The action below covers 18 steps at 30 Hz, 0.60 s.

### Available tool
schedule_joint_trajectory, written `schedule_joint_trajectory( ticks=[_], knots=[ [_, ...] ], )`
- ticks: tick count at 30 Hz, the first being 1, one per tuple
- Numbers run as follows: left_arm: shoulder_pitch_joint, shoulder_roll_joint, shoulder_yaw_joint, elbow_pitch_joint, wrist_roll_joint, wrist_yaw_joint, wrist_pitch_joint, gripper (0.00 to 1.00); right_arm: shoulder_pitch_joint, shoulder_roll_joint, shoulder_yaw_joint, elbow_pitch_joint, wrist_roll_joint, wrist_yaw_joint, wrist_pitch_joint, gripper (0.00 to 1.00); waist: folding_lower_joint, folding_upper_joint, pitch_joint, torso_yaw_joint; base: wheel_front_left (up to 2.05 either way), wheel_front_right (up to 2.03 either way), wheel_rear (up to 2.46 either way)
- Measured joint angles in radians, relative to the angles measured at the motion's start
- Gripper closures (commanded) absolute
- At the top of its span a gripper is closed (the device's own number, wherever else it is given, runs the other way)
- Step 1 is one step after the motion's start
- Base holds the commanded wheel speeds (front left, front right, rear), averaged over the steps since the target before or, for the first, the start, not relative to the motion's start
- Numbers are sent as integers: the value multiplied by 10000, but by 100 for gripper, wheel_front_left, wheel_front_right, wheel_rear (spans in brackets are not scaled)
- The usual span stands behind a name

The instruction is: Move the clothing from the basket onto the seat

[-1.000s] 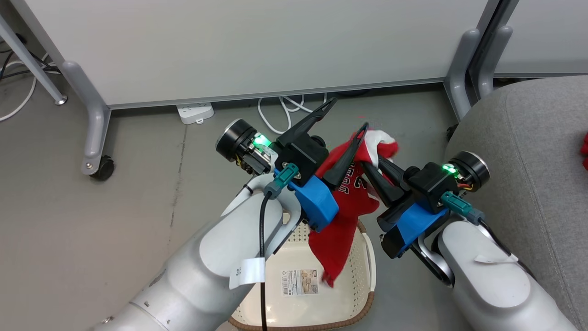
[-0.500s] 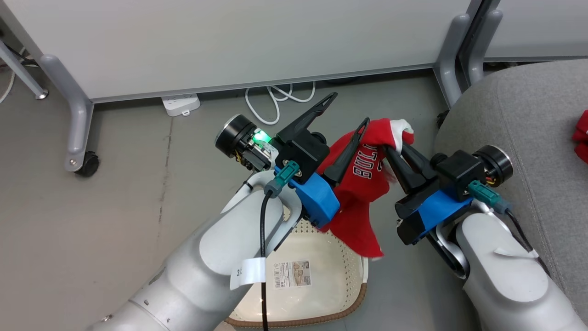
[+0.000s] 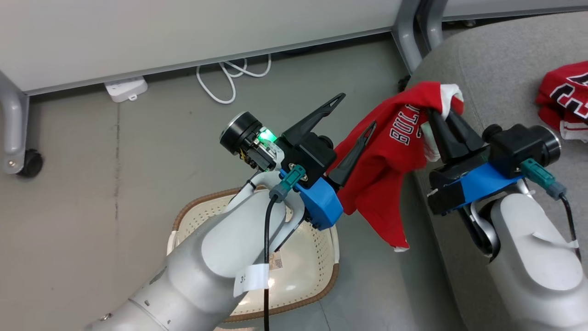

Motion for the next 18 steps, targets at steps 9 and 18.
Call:
schedule_joint_trajectory(
  ticks=[9,18],
  knots=[
    [2,-13,-341,-86,150,-173,0,0,285,10,-1279,-497,-71,0,-2,100,0,0,515,-865,0,0,0],
    [12,-27,-696,-84,194,-270,0,0,933,201,-2387,-905,-142,0,0,100,0,0,844,-1685,0,0,0]
  ],
)
